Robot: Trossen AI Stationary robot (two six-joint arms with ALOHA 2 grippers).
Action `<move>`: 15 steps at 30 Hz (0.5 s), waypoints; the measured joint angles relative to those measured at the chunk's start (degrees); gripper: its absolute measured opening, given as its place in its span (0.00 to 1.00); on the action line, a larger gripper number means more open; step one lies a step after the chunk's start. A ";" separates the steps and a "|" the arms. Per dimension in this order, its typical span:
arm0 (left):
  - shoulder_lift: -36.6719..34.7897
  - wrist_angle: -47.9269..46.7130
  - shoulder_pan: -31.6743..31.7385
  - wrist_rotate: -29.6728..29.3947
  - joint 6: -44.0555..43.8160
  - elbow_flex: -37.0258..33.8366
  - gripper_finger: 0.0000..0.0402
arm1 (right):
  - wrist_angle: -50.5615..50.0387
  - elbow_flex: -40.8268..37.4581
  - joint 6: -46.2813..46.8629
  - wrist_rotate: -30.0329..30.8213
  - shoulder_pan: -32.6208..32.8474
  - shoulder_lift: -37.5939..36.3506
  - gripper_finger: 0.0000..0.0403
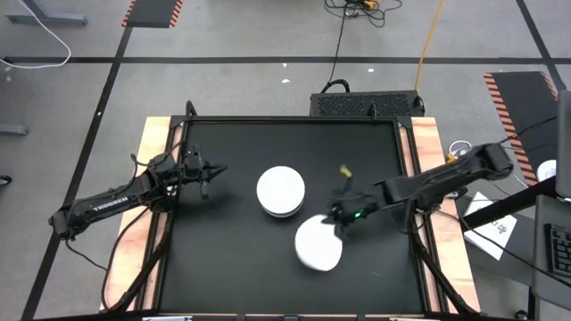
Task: Nest bowls inside each other
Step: Stack the white bowl on top of the stacked white bowl
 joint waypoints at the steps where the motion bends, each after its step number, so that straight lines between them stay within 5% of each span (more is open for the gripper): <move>1: -0.02 0.10 0.02 0.00 -0.41 0.00 0.01 | 0.15 -2.55 0.40 0.37 -0.76 -2.68 0.00; 11: 0.00 0.65 0.02 -0.50 -1.22 0.00 0.01 | 23.54 -34.86 9.02 1.78 -8.59 -26.39 0.00; 15: 0.00 1.14 0.00 -0.80 -2.50 0.00 0.01 | 28.15 -40.08 9.57 1.29 -9.96 -31.02 0.00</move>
